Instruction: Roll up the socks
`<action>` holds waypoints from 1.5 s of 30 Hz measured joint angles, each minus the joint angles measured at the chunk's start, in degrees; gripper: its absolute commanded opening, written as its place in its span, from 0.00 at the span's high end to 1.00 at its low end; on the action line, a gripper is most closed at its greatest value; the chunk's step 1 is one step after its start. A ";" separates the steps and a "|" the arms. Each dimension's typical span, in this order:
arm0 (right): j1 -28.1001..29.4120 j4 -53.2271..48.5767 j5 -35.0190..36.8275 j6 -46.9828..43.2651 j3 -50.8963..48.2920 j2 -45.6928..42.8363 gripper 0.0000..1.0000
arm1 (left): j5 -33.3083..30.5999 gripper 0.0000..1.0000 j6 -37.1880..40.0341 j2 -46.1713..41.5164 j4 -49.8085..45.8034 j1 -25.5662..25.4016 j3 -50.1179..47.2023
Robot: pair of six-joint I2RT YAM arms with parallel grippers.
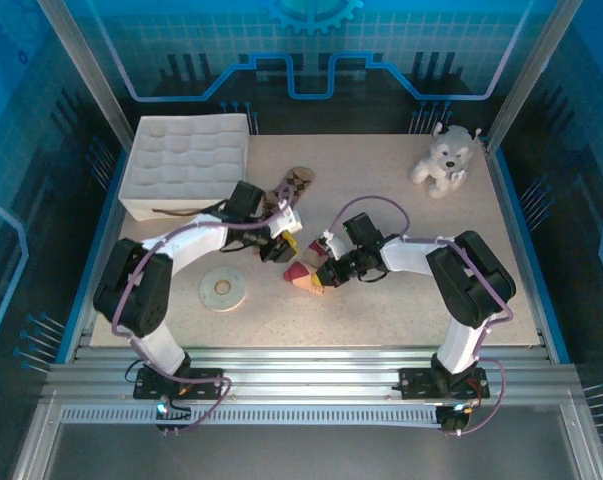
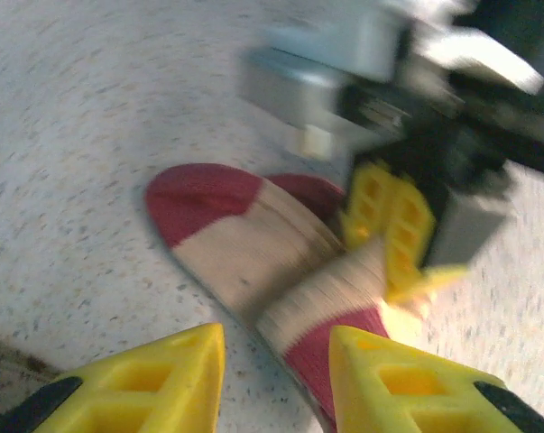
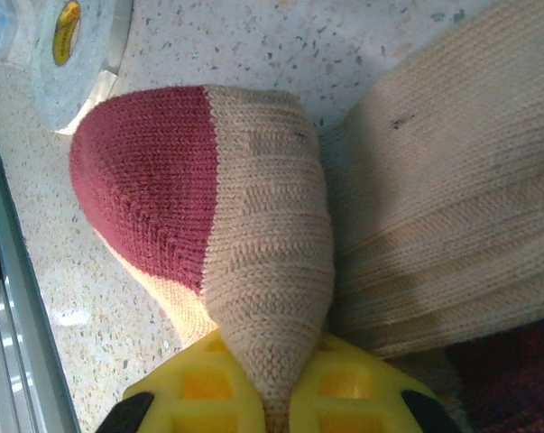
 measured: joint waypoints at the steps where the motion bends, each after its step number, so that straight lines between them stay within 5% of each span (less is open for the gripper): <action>1: 0.00 -0.74 0.02 0.13 0.50 0.28 1.00 | -0.31 0.61 3.21 -1.29 1.29 -0.90 -2.08; 10: -0.33 -6.21 -0.42 0.35 4.81 2.95 1.00 | -12.85 0.59 21.84 -4.79 16.61 -12.61 -16.96; 20: -0.37 -8.68 -0.02 1.18 6.32 3.58 1.00 | -18.71 0.59 30.21 -4.26 24.55 -12.79 -18.62; 45: -1.31 -12.81 -1.70 2.45 9.38 5.97 1.00 | -22.80 0.52 35.17 -4.20 30.51 -14.34 -23.08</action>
